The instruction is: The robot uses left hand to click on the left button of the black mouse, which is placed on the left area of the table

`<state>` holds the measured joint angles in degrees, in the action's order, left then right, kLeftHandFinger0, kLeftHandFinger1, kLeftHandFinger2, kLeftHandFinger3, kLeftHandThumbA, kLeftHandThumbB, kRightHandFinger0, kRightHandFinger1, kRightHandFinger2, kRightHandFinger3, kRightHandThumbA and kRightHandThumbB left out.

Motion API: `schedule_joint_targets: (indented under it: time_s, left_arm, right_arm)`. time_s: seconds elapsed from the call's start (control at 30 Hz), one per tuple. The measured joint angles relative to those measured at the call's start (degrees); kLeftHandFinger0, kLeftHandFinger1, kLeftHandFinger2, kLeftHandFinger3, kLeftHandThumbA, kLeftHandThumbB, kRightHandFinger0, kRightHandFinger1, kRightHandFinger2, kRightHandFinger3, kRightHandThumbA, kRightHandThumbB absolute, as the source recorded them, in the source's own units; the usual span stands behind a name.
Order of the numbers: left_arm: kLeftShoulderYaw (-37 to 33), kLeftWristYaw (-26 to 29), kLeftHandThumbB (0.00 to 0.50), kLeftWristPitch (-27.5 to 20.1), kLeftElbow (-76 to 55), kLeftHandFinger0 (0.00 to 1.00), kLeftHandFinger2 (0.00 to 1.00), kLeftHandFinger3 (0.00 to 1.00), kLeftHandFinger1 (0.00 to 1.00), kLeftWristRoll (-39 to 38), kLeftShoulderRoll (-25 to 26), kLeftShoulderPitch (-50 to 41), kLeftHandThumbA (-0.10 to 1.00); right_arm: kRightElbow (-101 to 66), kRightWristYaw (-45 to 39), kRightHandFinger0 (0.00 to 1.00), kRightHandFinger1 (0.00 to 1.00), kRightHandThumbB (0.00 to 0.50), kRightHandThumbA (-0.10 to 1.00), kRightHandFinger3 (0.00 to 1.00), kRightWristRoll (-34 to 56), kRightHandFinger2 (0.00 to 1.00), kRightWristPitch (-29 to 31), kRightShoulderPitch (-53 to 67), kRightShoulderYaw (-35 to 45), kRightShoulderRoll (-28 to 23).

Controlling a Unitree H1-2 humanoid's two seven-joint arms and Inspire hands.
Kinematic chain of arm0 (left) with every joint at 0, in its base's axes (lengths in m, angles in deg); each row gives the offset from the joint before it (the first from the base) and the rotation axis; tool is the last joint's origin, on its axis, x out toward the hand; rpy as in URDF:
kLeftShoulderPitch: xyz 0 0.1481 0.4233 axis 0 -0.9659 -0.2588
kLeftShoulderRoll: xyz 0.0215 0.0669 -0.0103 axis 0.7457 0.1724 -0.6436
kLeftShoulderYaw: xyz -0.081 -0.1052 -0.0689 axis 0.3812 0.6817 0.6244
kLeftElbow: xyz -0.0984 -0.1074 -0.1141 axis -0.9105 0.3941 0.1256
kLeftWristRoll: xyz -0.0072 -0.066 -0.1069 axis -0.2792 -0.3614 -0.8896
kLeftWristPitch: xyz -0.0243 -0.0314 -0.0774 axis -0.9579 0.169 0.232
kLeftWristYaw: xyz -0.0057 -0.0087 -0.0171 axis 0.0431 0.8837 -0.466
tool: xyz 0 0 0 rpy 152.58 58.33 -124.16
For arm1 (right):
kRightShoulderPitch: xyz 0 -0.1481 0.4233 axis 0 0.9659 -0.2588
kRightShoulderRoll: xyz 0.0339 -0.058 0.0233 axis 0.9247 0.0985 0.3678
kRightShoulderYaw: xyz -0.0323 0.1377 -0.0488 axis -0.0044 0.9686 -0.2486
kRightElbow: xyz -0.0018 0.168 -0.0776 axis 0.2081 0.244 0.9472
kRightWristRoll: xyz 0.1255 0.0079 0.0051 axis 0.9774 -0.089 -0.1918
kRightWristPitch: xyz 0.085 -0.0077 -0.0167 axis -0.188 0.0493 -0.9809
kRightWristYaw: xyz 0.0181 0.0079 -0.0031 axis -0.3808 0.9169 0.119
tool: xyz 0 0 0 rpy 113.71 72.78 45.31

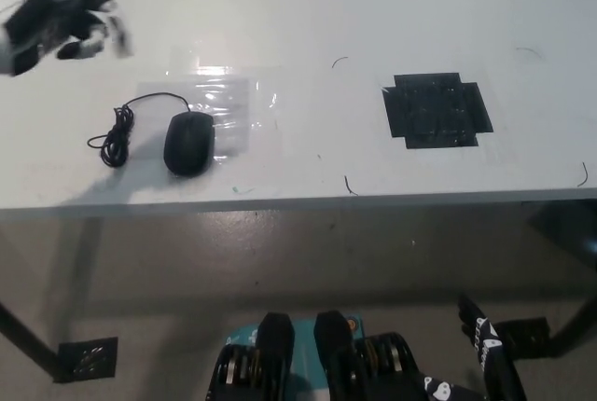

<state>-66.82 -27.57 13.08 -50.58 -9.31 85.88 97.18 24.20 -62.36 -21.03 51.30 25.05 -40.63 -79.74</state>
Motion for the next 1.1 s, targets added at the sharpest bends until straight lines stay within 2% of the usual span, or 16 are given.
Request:
schedule_joint_targets:
  time_s: [0.1,0.17,0.27,0.3,0.33,0.37,0.47,0.5,0.57,0.6,0.73,0.83,0.87,0.9,1.03,1.1]
  left_arm:
    - [-6.1,-3.6,0.46,1.7,6.7,0.0,0.54,1.0,0.06,0.7,-0.2,5.1,1.0]
    - [-9.8,-5.7,0.415,2.6,10.4,0.0,0.57,1.0,0.08,1.4,-0.3,8.1,1.0]
    - [-15.6,-9.6,0.385,4.5,15.1,0.0,0.56,1.0,0.13,3.3,-0.7,12.9,1.0]
    - [-17.2,-10.8,0.345,5.0,16.2,0.0,0.6,1.0,0.17,4.0,-0.8,14.5,1.0]
    - [-18.3,-11.9,0.374,5.6,17.1,0.0,0.58,1.0,0.19,4.8,-1.0,15.7,1.0]
    - [-19.1,-12.8,0.377,6.0,18.2,0.0,0.56,1.0,0.19,5.6,-1.3,16.9,1.0]
    - [-21.1,-15.2,0.361,6.7,20.9,0.02,0.6,1.0,0.25,7.8,-2.0,19.5,1.0]
    - [-21.1,-15.2,0.349,6.7,20.9,0.03,0.66,1.0,0.29,7.8,-2.0,19.5,1.0]
    - [-22.5,-17.7,0.374,7.2,22.8,0.03,0.77,1.0,0.38,11.0,-2.9,20.8,1.0]
    - [-23.5,-18.7,0.378,7.4,23.1,0.03,0.79,1.0,0.41,12.6,-3.1,21.2,1.0]
    - [-25.5,-22.3,0.406,7.3,27.5,0.0,0.6,1.0,0.28,16.9,-4.4,23.0,1.0]
    - [-26.7,-25.6,0.452,7.2,32.5,0.0,0.57,1.0,0.26,19.7,-6.1,25.0,1.0]
    - [-26.7,-25.9,0.427,7.2,33.0,0.0,0.54,1.0,0.23,20.0,-6.2,25.1,1.0]
    - [-26.9,-27.6,0.434,6.8,34.7,0.0,0.53,1.0,0.22,21.2,-7.0,25.8,1.0]
    - [-26.9,-29.7,0.324,5.1,35.7,0.0,0.39,1.0,0.09,24.0,-8.3,26.1,1.0]
    - [-26.6,-29.9,0.322,4.5,35.7,0.0,0.4,1.0,0.09,25.6,-8.8,26.0,1.0]
  right_arm:
    - [0.0,0.0,1.0,1.0,0.314,1.0,1.0,0.0,1.0,0.0,0.0,0.0,0.0]
    - [0.0,0.0,1.0,1.0,0.311,1.0,1.0,0.0,1.0,0.0,0.0,0.1,0.0]
    - [-0.2,0.0,1.0,1.0,0.313,1.0,1.0,0.0,1.0,0.0,0.1,0.3,-0.2]
    - [-0.3,0.1,1.0,1.0,0.313,1.0,1.0,0.0,1.0,0.0,0.1,0.4,-0.3]
    - [-0.4,0.1,1.0,1.0,0.313,1.0,1.0,0.0,1.0,0.1,0.1,0.5,-0.4]
    - [-0.6,0.1,1.0,1.0,0.314,1.0,1.0,0.0,1.0,0.1,0.2,0.5,-0.4]
    - [-0.8,0.1,1.0,1.0,0.318,1.0,1.0,0.0,1.0,0.1,0.2,0.7,-0.5]
    - [-0.8,0.1,1.0,1.0,0.318,1.0,1.0,0.0,1.0,0.1,0.2,0.7,-0.5]
    - [-1.0,0.1,1.0,1.0,0.32,1.0,1.0,0.0,1.0,0.4,0.2,0.8,-0.7]
    - [-1.0,0.1,1.0,1.0,0.323,1.0,1.0,0.0,1.0,0.5,0.2,0.9,-0.8]
    - [-1.0,0.1,1.0,1.0,0.326,1.0,1.0,0.0,1.0,0.7,0.2,1.0,-1.2]
    - [-1.1,0.1,1.0,1.0,0.321,1.0,1.0,0.0,1.0,0.9,0.2,1.0,-1.4]
    - [-1.2,0.1,1.0,1.0,0.319,1.0,1.0,0.0,1.0,0.9,0.2,1.0,-1.4]
    - [-1.2,0.1,1.0,1.0,0.318,1.0,1.0,0.0,1.0,1.0,0.2,1.0,-1.4]
    - [-1.2,0.1,1.0,1.0,0.326,1.0,1.0,0.0,1.0,1.1,0.2,1.0,-1.4]
    - [-1.3,0.1,1.0,1.0,0.326,1.0,1.0,0.0,1.0,1.1,0.2,1.0,-1.4]
